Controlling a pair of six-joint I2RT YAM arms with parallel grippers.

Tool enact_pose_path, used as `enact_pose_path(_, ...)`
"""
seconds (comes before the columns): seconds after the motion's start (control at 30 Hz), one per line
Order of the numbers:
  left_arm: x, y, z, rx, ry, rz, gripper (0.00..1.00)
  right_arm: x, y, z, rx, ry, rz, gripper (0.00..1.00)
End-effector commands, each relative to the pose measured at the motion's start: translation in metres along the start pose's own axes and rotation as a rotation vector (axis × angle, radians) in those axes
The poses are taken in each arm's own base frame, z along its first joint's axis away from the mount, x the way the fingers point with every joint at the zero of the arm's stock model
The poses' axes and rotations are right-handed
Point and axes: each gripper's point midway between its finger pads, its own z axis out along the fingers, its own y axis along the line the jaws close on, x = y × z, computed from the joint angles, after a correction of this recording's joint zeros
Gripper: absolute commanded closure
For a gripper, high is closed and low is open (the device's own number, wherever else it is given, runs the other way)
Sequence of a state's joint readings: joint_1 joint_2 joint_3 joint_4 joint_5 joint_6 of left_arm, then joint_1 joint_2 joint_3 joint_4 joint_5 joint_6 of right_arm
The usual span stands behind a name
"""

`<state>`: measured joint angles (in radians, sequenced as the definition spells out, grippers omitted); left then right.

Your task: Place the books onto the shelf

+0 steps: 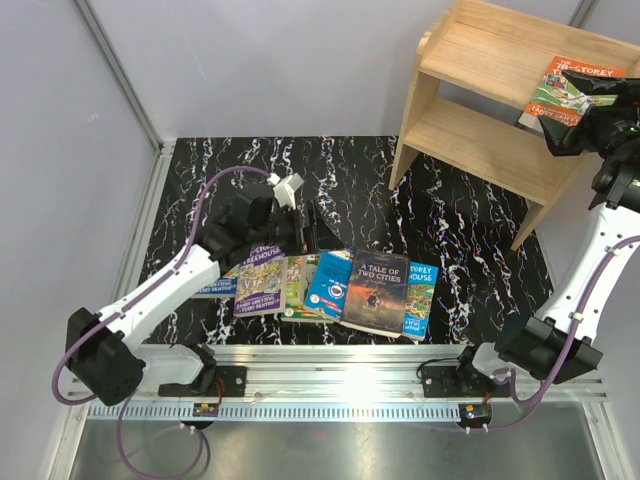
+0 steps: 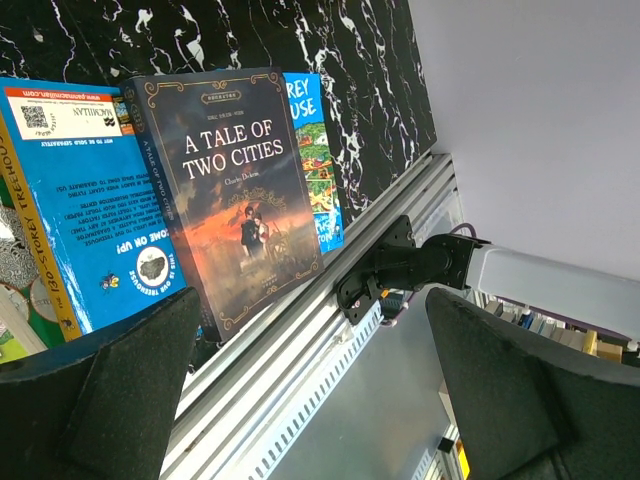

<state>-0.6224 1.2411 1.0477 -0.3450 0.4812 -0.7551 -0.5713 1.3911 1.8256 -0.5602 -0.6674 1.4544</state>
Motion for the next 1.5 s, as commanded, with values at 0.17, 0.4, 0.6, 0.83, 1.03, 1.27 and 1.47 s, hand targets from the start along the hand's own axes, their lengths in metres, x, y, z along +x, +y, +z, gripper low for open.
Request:
enact_pose_path(0.17,-0.018,-0.019,0.005,0.070,-0.011,0.043,0.01,-0.009,0.012,0.009,-0.053,-0.003,-0.071,0.09)
enact_pose_path(0.4,-0.022,-0.020,0.011,0.068,0.001,0.051,0.01,-0.037,0.023,0.027,-0.087,-0.083,-0.087,0.09)
enact_pose_path(0.6,-0.029,-0.019,0.010,0.059,-0.005,0.053,0.01,-0.048,0.038,0.034,-0.128,-0.112,-0.104,0.08)
enact_pose_path(0.83,-0.030,-0.017,0.011,0.059,-0.006,0.041,0.01,-0.031,0.070,0.029,-0.319,-0.014,-0.193,0.05)
enact_pose_path(1.03,-0.029,-0.017,0.011,0.057,-0.006,0.034,0.01,0.018,0.116,-0.017,-0.572,0.118,-0.339,0.00)
enact_pose_path(1.27,-0.015,-0.005,0.012,0.021,0.020,0.032,0.01,0.136,0.088,-0.075,-0.552,0.267,-0.507,0.00)
enact_pose_path(1.47,0.025,0.028,0.039,-0.110,0.150,0.059,0.01,0.173,-0.124,-0.076,-0.006,0.448,-0.431,0.00)
